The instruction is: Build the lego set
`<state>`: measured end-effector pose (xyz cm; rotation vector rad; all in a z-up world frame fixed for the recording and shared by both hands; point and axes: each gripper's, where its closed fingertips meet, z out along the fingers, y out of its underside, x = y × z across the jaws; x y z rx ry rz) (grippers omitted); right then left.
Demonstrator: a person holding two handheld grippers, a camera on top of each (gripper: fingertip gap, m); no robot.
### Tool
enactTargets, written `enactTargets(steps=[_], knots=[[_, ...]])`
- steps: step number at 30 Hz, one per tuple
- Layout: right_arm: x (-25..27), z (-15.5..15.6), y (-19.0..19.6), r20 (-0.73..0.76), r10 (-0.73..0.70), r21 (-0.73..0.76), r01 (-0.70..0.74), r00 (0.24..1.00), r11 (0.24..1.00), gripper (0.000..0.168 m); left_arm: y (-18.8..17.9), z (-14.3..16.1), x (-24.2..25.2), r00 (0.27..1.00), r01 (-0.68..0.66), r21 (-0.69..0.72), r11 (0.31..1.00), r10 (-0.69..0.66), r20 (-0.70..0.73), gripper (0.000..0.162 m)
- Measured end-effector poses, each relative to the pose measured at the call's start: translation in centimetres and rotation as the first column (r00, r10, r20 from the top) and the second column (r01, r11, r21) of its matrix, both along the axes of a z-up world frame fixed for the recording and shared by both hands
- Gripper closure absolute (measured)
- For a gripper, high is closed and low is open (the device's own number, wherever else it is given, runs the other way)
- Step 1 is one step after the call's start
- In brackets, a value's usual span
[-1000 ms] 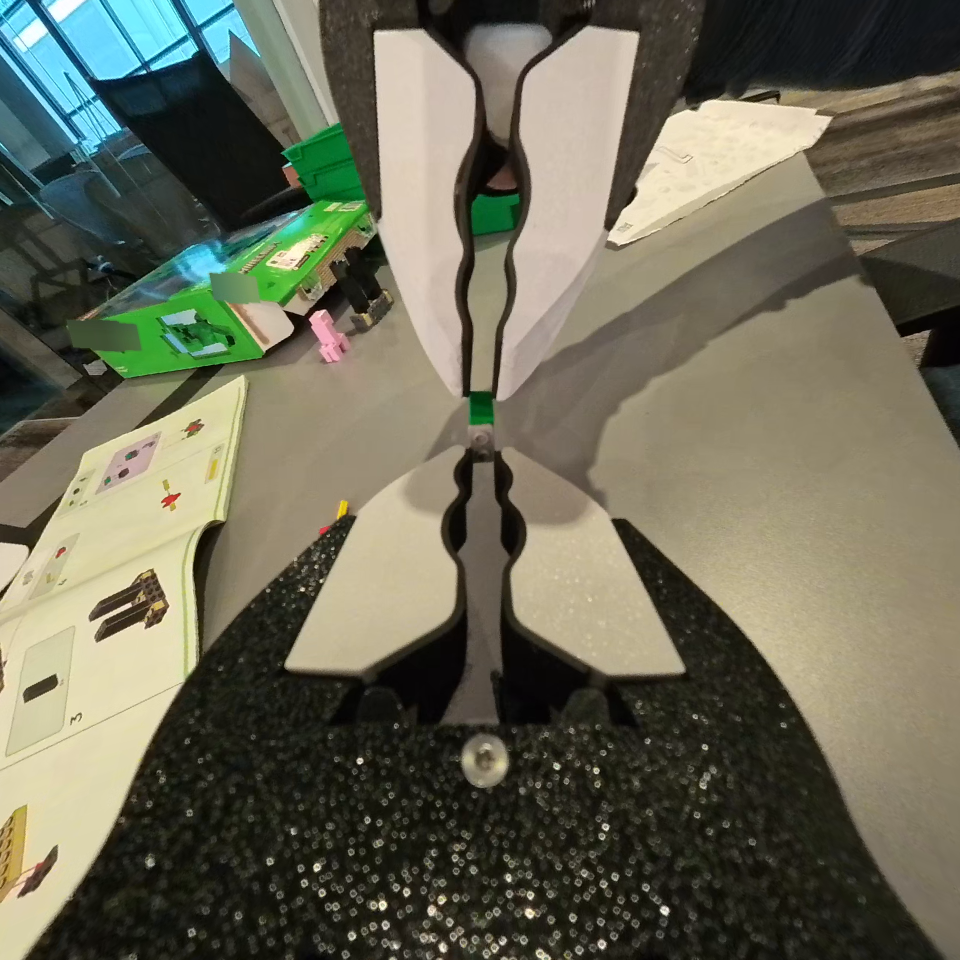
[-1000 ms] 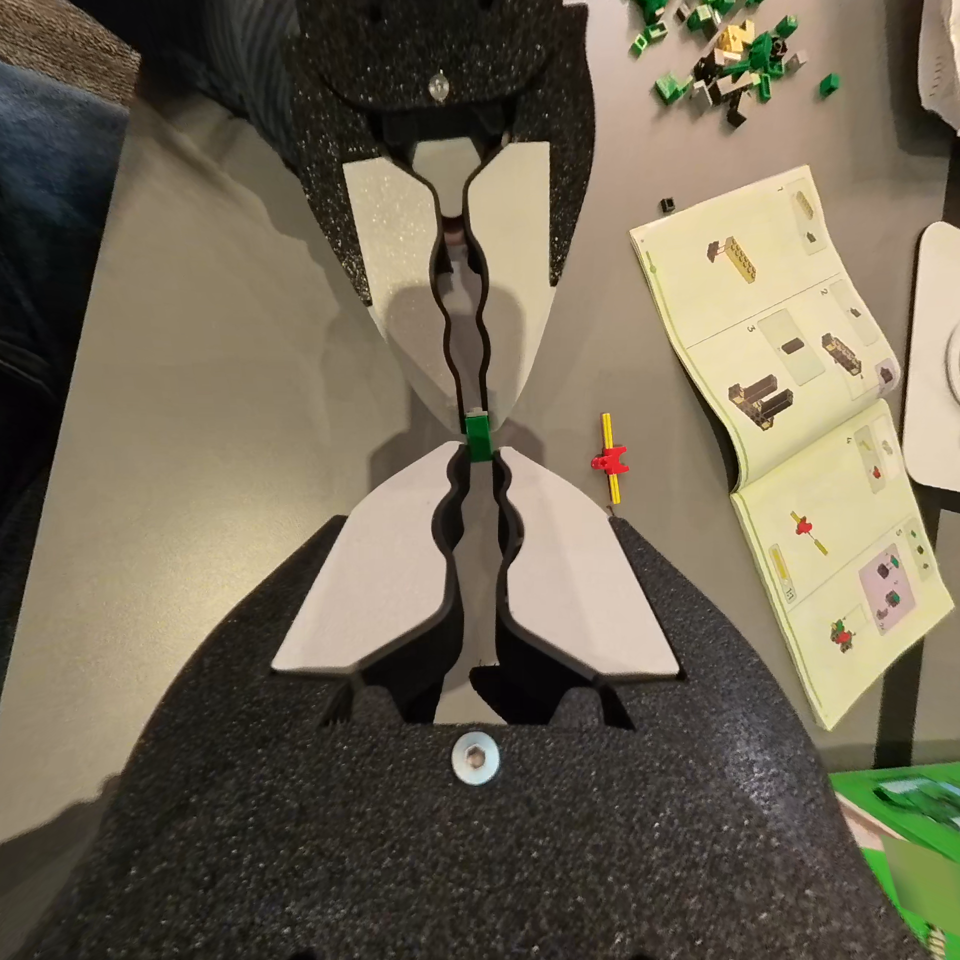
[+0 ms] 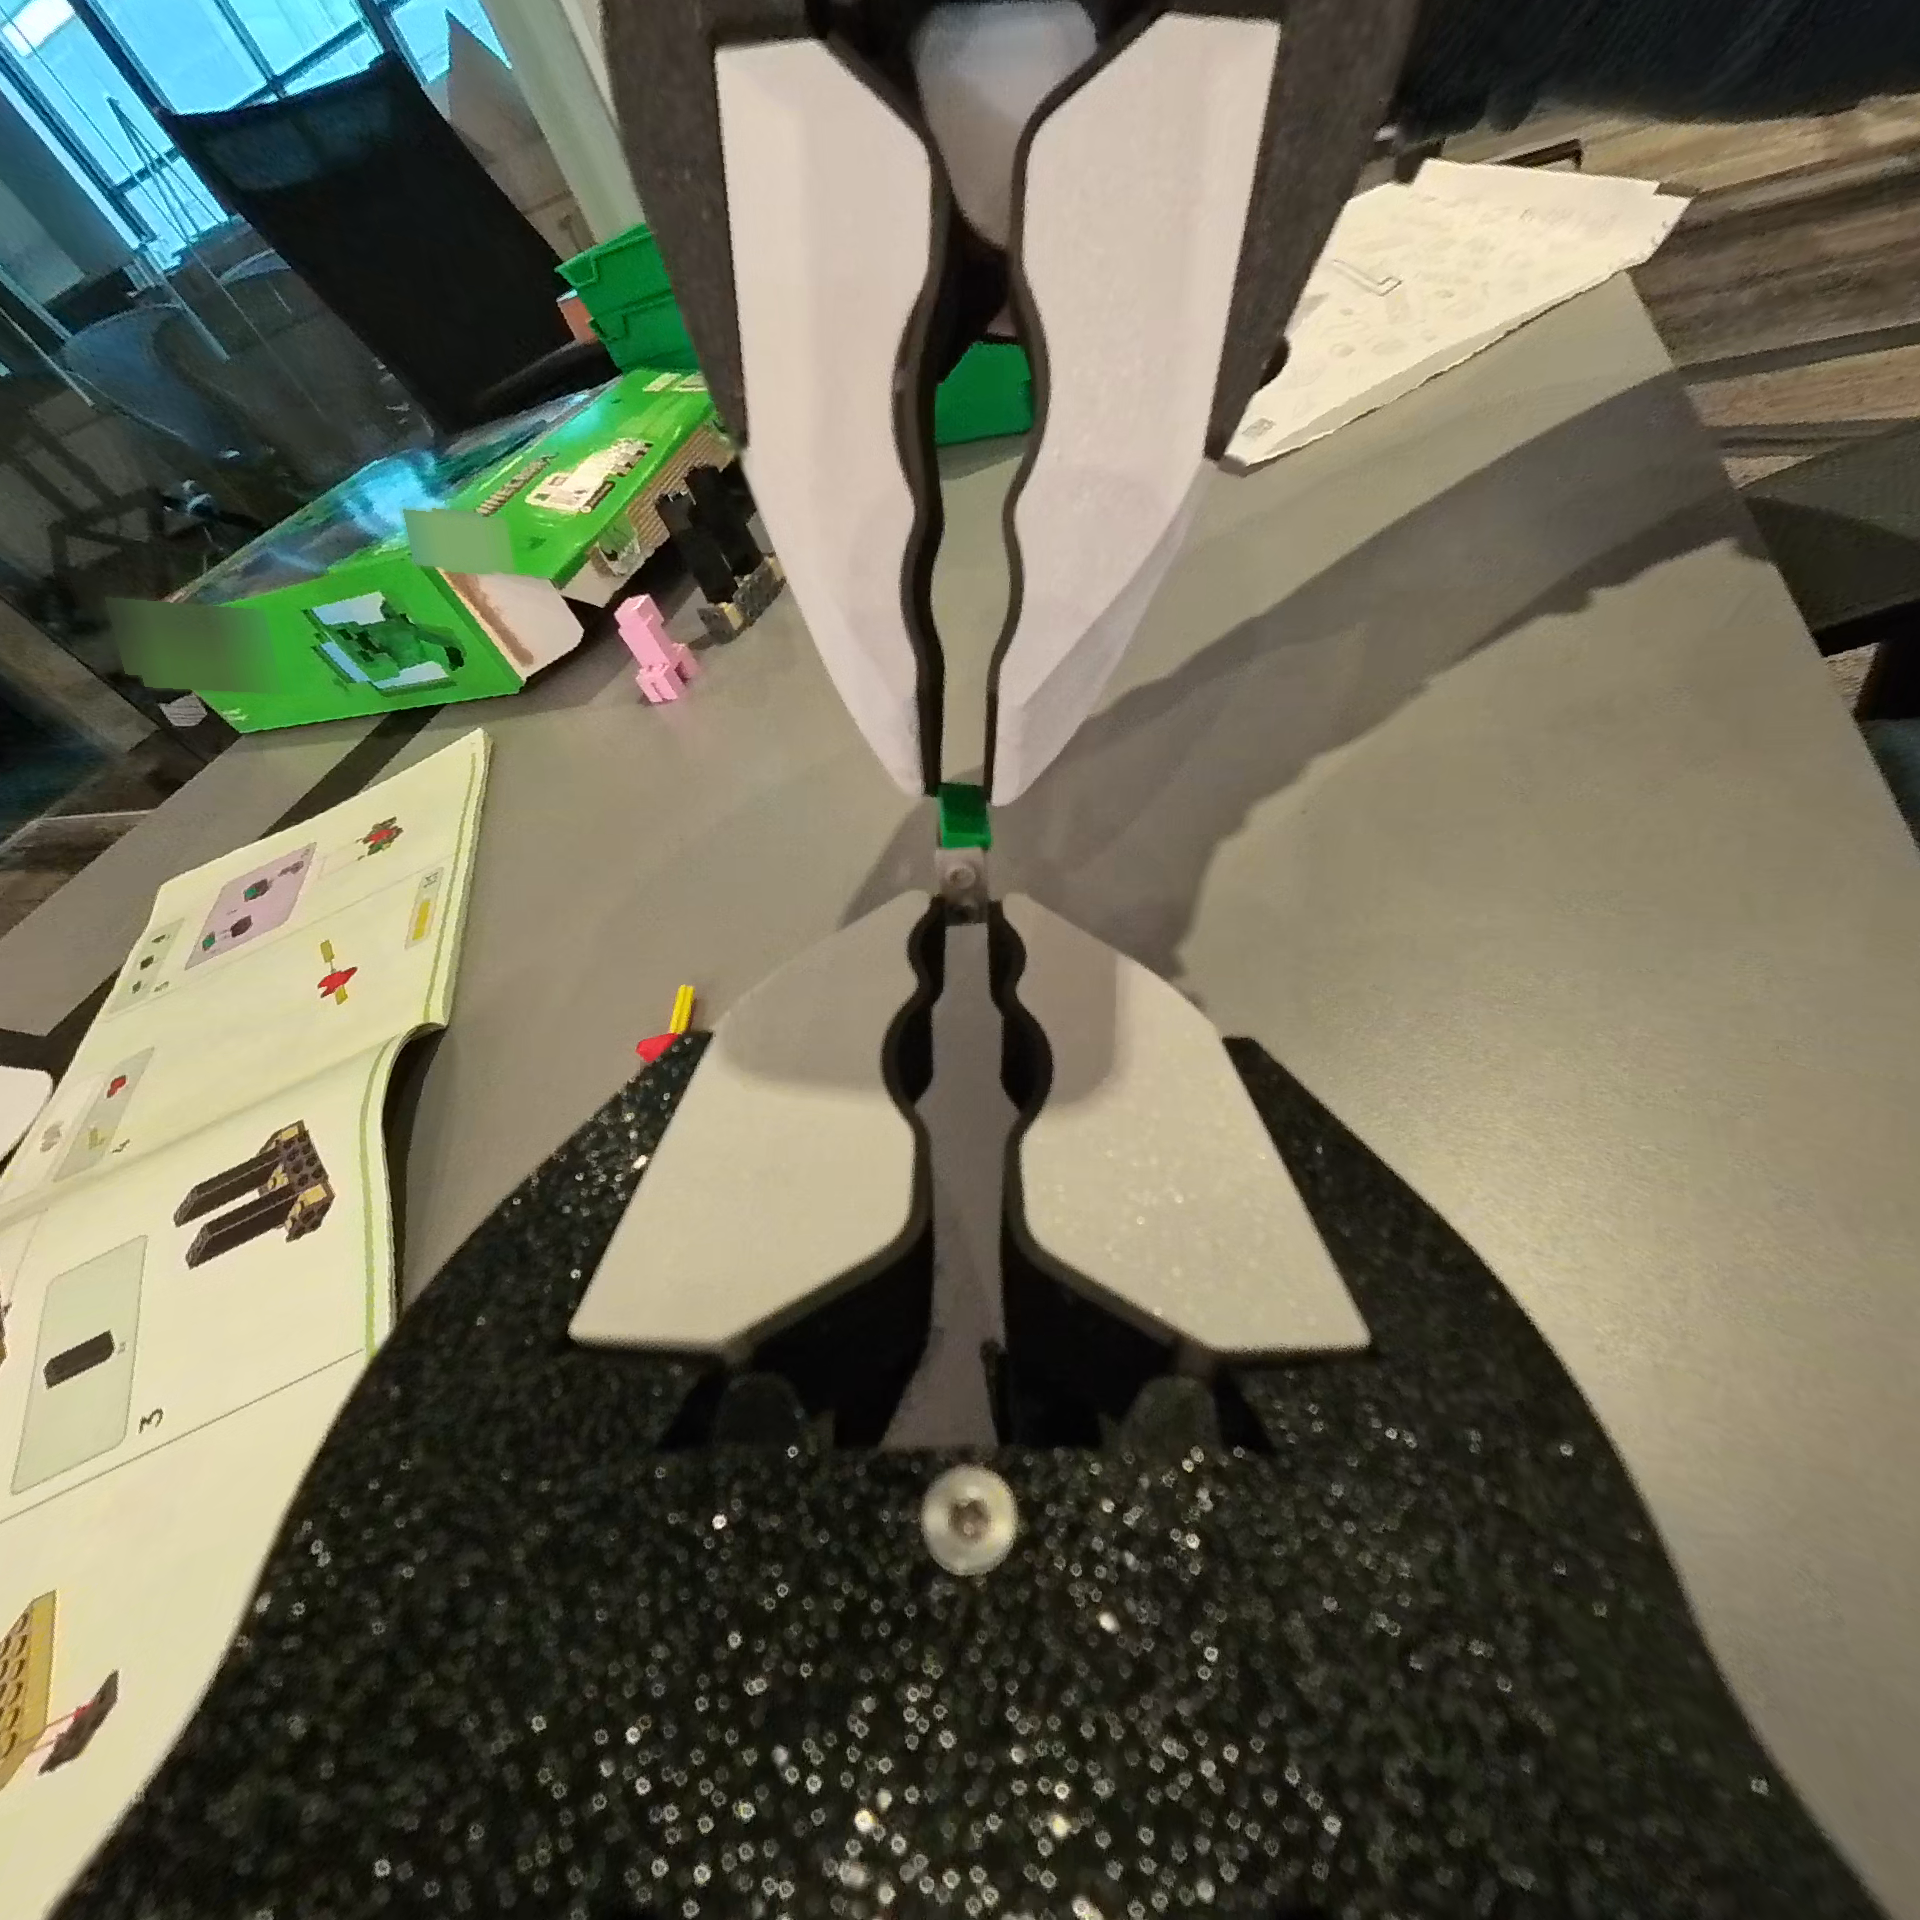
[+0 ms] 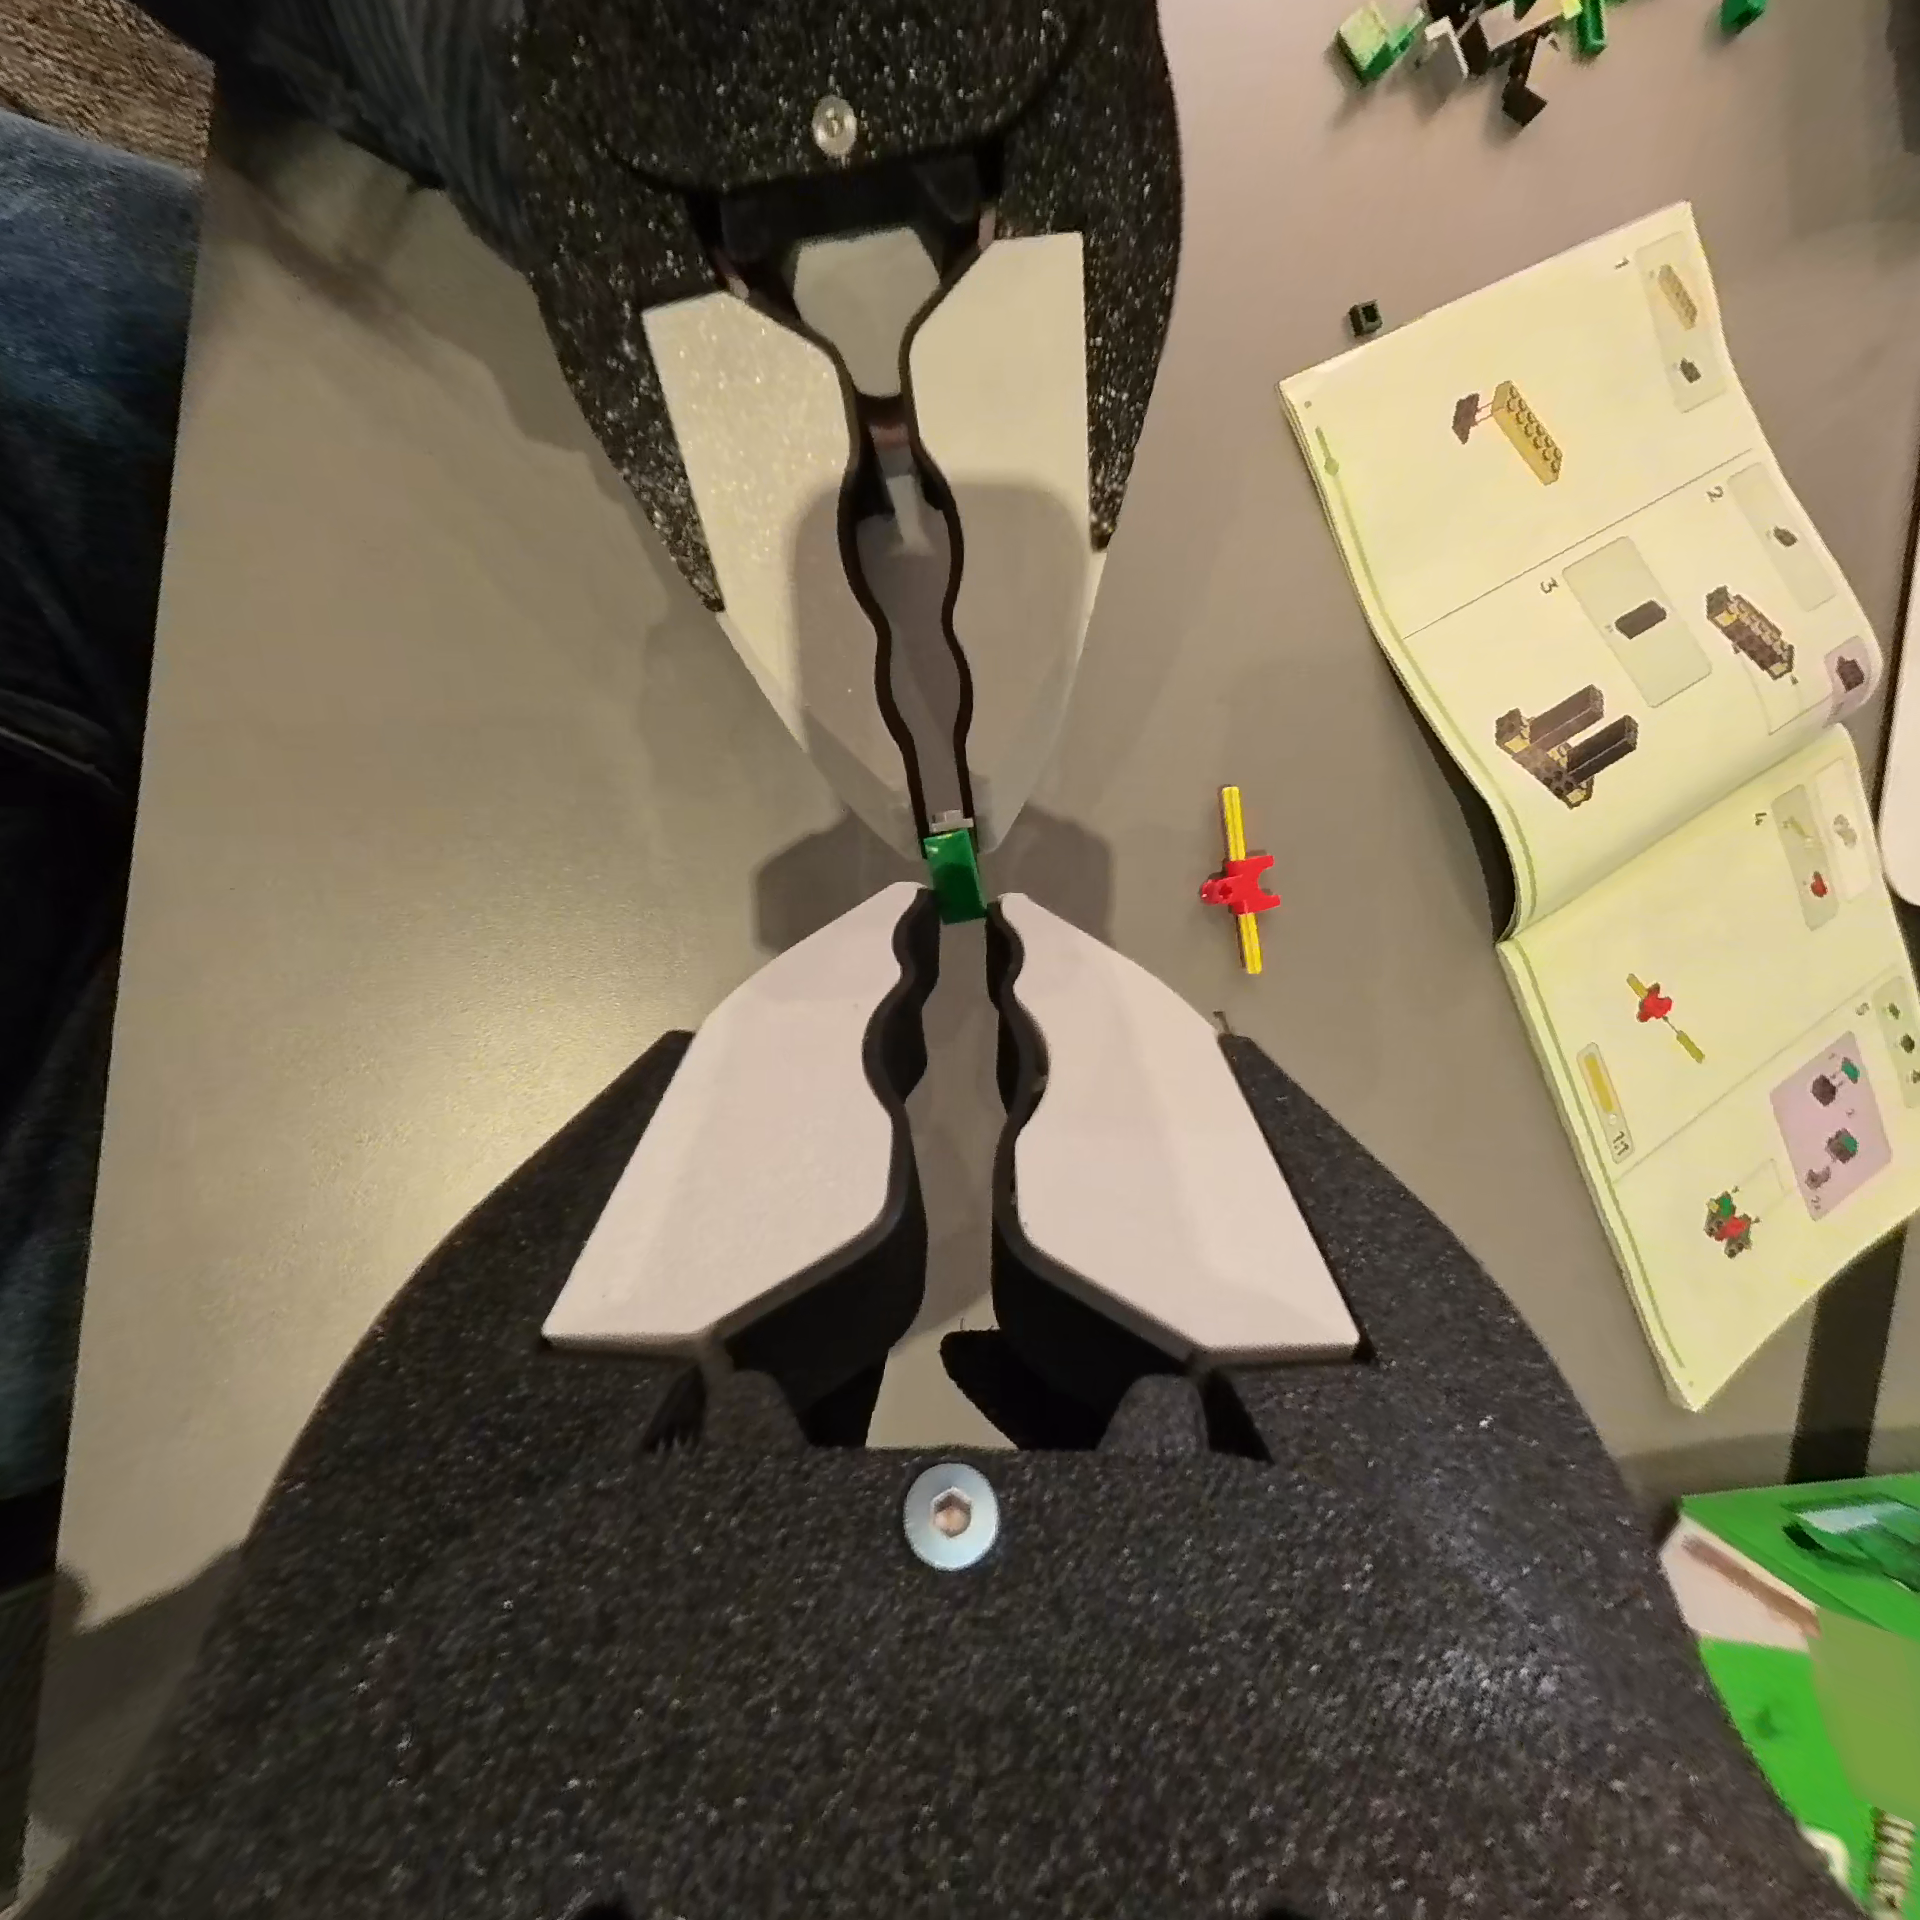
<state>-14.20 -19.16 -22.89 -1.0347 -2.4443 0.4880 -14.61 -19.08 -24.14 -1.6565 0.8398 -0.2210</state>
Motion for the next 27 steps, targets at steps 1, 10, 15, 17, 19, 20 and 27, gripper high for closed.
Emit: enactTargets(steps=[1, 10, 15, 17, 19, 20, 27], knots=[[0.04, -0.02, -0.02, 0.007, -0.004, -0.006, 0.004, 1.0, 1.0, 0.16, 0.0, -0.03, 0.01, 1.0, 0.0, 0.002, 1.0, 0.0, -0.006, 0.154], [0.48, -0.45, 0.33, 0.1, -0.078, -0.037, 0.082, 0.992, 0.996, 0.16, 0.06, -0.39, 0.09, 0.999, -0.003, -0.002, 1.0, 0.003, -0.038, 0.154], [0.6, -0.66, 0.33, 0.133, -0.099, -0.03, 0.104, 0.986, 0.994, 0.16, 0.08, -0.65, 0.19, 0.998, -0.005, -0.004, 1.0, 0.005, -0.068, 0.154], [0.57, -0.71, 0.36, 0.137, -0.105, -0.014, 0.108, 0.985, 0.994, 0.16, 0.07, -0.74, 0.26, 0.997, -0.003, -0.006, 1.0, 0.002, -0.076, 0.154], [0.54, -0.74, 0.25, 0.143, -0.103, -0.004, 0.105, 0.984, 0.995, 0.16, 0.07, -0.78, 0.3, 0.997, -0.002, -0.008, 1.0, 0.002, -0.079, 0.154], [0.49, -0.76, 0.21, 0.143, -0.103, 0.002, 0.104, 0.984, 0.995, 0.16, 0.08, -0.8, 0.29, 0.997, -0.003, -0.009, 1.0, 0.003, -0.079, 0.154], [0.6, -1.02, 0.16, 0.18, -0.11, 0.033, 0.106, 0.978, 0.994, 0.16, 0.12, -0.86, 0.22, 0.997, -0.009, -0.013, 1.0, 0.008, -0.081, 0.154]])
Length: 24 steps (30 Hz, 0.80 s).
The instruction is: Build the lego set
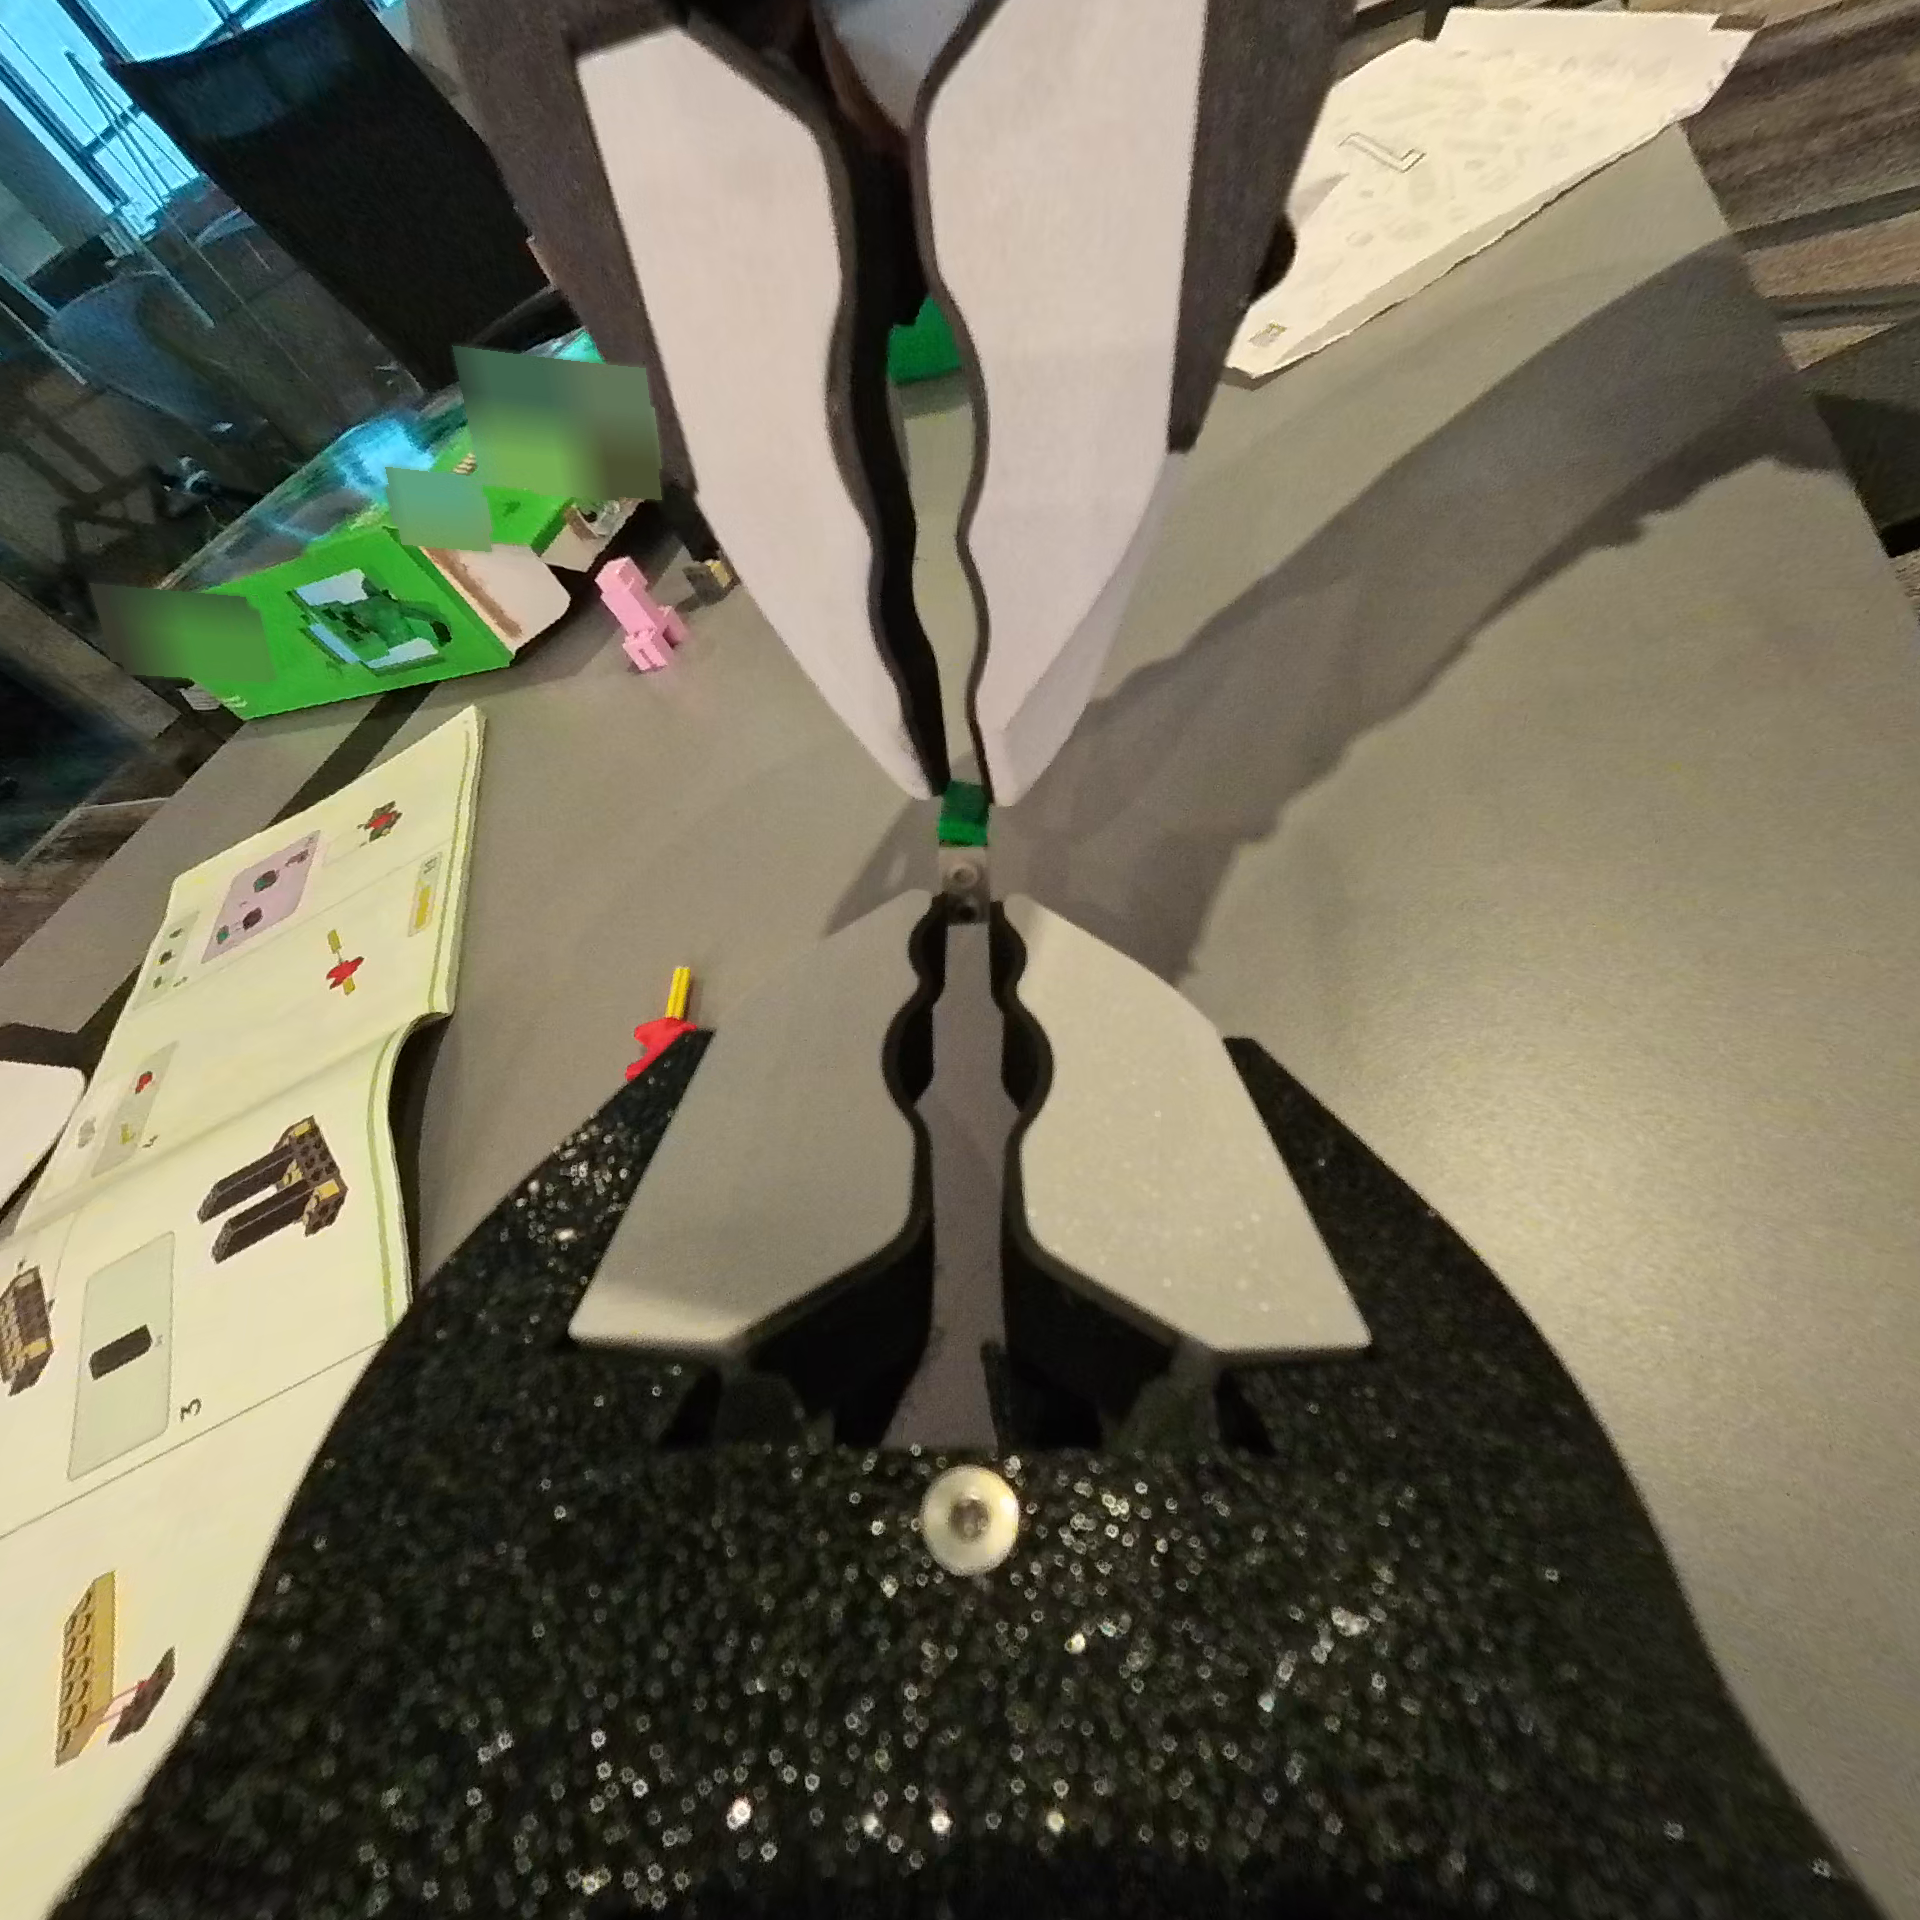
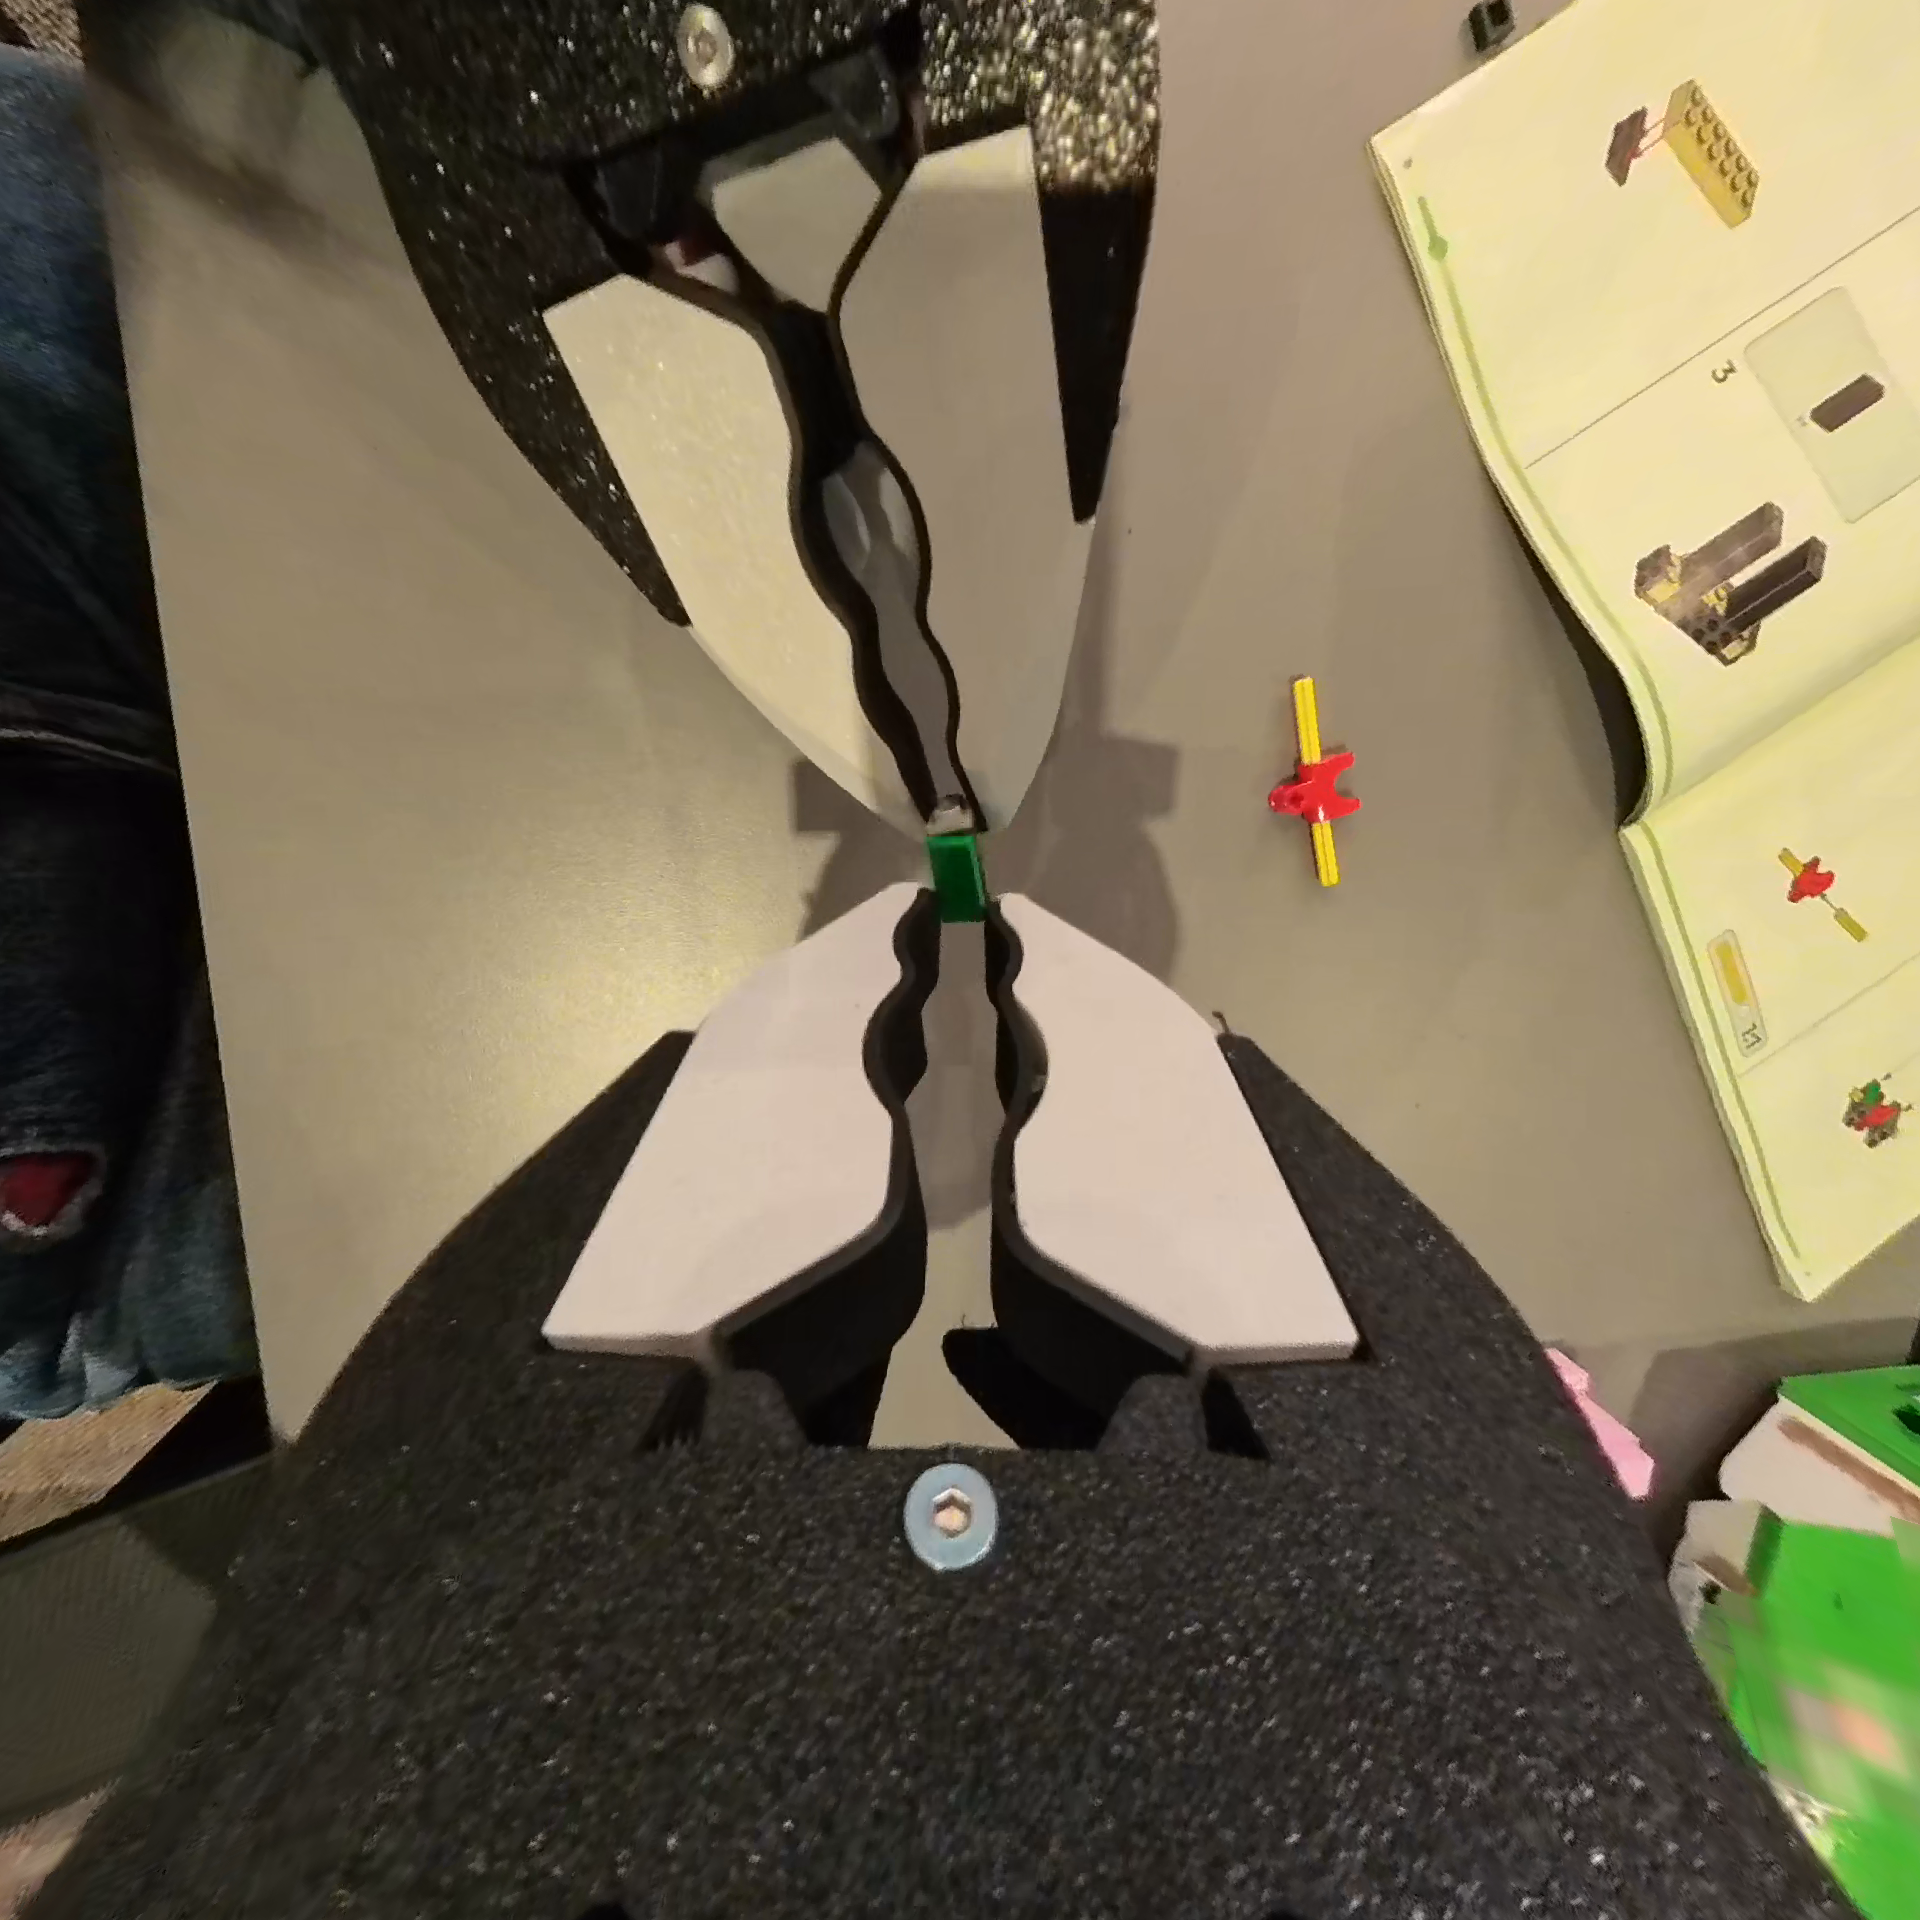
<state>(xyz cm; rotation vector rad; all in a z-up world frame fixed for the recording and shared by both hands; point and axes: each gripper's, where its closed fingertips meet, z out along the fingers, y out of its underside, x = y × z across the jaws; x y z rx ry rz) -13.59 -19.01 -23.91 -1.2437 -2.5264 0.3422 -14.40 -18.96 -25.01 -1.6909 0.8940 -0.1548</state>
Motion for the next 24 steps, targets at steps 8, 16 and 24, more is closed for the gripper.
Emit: enactTargets(steps=[8, 16, 24], knots=[[0.0, 0.01, 0.07, 0.003, 0.008, 0.025, -0.008, 1.0, 1.0, 0.16, -0.02, 0.0, -0.01, 1.0, 0.001, -0.001, 1.0, -0.001, 0.001, 0.154], [-0.11, -0.09, 0.08, 0.005, 0.018, 0.055, -0.018, 1.0, 0.998, 0.16, 0.01, -0.08, -0.02, 1.0, -0.002, -0.001, 1.0, 0.002, -0.009, 0.154], [-0.2, 0.06, 0.2, -0.004, 0.012, 0.049, -0.011, 1.0, 0.999, 0.155, 0.0, 0.02, 0.01, 1.0, 0.0, 0.0, 1.0, 0.0, 0.0, 0.154]])
